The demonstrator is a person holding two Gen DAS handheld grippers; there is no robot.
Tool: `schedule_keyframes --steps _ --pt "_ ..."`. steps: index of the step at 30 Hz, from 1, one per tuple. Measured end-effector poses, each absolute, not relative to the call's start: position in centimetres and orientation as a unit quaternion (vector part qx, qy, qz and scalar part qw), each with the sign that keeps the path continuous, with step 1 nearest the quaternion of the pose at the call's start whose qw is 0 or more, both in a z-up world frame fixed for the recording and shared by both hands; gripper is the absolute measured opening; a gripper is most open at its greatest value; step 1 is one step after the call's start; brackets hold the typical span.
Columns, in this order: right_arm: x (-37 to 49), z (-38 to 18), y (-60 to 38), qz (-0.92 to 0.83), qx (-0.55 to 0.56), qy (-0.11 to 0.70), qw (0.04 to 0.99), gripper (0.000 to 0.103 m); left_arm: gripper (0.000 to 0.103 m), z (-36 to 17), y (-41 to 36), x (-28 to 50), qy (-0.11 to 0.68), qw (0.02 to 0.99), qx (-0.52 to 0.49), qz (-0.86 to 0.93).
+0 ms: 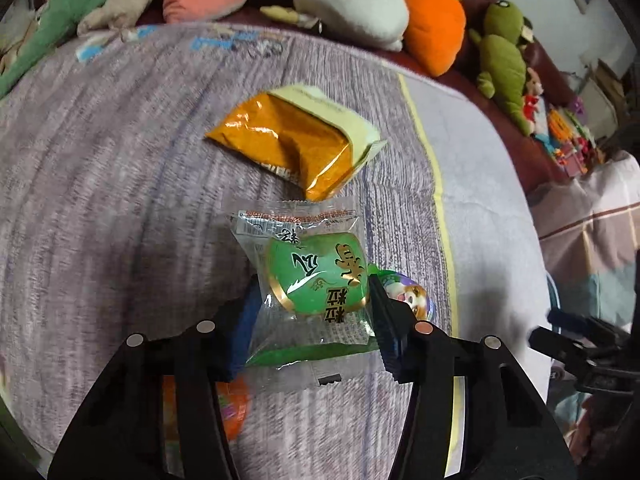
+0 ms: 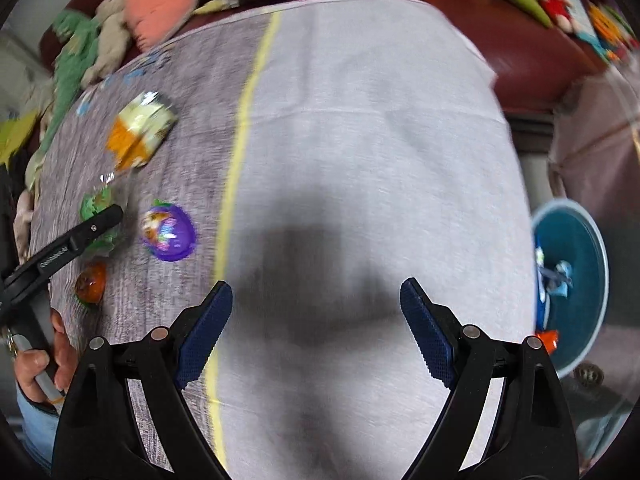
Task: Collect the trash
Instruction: 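Grasp the green candy packet with left tool while right tool grasps the purple candy egg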
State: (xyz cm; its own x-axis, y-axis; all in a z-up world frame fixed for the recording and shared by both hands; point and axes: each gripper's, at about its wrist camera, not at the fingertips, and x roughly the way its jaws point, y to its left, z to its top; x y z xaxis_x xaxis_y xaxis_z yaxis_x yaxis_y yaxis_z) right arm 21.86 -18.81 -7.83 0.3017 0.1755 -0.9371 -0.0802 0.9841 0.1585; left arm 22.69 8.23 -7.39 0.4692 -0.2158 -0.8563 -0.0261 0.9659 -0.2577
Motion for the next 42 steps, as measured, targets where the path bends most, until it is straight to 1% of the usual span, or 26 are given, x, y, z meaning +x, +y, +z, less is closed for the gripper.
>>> schedule_keyframes --steps 6,12,16,19,21,23,24,25,34,42 --pt "23.0 -8.1 -12.6 0.136 -0.024 0.566 0.813 0.082 0.053 -6.6 10.5 21.1 0.497 0.855 -0.128 -0.079" --pt "24.1 -8.9 -8.0 0.187 -0.058 0.556 0.808 0.081 0.053 -6.8 13.6 20.1 0.484 0.861 -0.146 -0.066" --pt "24.5 -9.4 -6.0 0.212 -0.083 0.549 0.804 0.072 0.053 -7.5 14.8 20.4 0.488 0.856 -0.158 -0.06" --pt "25.0 -10.3 -5.0 0.219 -0.097 0.551 0.8 0.07 0.053 -8.1 14.9 20.6 0.494 0.852 -0.161 -0.061" --pt "25.1 -10.9 -4.5 0.218 -0.107 0.552 0.798 0.066 0.053 -8.3 14.9 20.7 0.496 0.851 -0.164 -0.061" --pt "25.1 -11.6 -4.3 0.219 -0.114 0.556 0.794 0.054 0.053 -8.5 14.7 20.8 0.497 0.85 -0.163 -0.062" --pt "24.8 -11.9 -4.5 0.223 -0.111 0.557 0.792 0.054 0.053 -8.5 14.5 20.8 0.498 0.85 -0.163 -0.062" --pt "24.6 -11.8 -4.5 0.222 -0.114 0.551 0.797 0.05 0.053 -8.4 14.3 20.8 0.498 0.85 -0.162 -0.063" --pt "23.2 -9.6 -8.1 0.195 -0.072 0.535 0.819 0.05 0.053 -7.1 11.2 20.5 0.492 0.855 -0.145 -0.078" --pt "21.1 -6.5 -14.5 0.156 -0.02 0.51 0.845 0.05 0.053 -5.5 4.6 20.0 0.492 0.856 -0.104 -0.117"
